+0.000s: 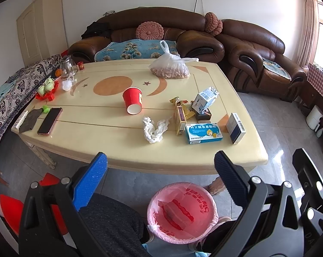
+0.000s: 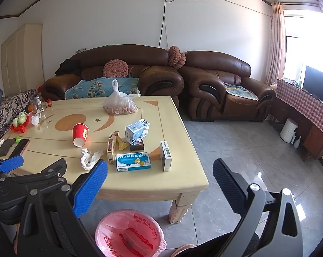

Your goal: Collect trash

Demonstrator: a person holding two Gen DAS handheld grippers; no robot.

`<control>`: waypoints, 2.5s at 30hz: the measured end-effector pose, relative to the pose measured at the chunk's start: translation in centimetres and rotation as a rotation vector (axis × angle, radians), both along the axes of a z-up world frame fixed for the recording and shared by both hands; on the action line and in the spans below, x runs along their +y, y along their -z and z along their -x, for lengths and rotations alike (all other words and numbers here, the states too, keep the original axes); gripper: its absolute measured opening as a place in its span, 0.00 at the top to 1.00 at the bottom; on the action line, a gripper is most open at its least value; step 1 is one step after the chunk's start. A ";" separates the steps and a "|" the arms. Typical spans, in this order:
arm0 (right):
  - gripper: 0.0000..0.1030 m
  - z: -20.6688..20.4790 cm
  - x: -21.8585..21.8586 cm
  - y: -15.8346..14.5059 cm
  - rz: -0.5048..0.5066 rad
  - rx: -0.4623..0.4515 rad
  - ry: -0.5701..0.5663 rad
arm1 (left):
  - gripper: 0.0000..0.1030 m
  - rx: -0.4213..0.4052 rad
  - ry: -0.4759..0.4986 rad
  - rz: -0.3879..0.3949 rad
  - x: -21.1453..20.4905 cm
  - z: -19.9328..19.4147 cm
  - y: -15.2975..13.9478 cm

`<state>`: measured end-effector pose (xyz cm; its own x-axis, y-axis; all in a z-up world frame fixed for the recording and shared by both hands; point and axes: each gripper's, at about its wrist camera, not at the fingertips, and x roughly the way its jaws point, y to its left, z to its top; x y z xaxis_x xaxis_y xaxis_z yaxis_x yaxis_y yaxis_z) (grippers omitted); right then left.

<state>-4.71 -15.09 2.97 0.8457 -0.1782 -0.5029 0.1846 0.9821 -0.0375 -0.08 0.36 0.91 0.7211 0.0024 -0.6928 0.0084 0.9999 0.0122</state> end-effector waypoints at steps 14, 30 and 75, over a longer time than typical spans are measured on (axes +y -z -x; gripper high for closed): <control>0.06 0.3 -0.1 -0.1 -0.001 -0.004 -0.002 | 0.05 -0.003 0.000 0.001 0.1 0.1 -0.1; 0.06 0.3 0.0 -0.1 -0.001 -0.006 -0.002 | 0.05 -0.009 -0.001 0.001 0.1 0.2 -0.4; 0.06 -0.5 1.5 -1.9 -0.011 0.000 -0.025 | 0.05 -0.003 -0.009 0.015 1.0 -0.1 -0.7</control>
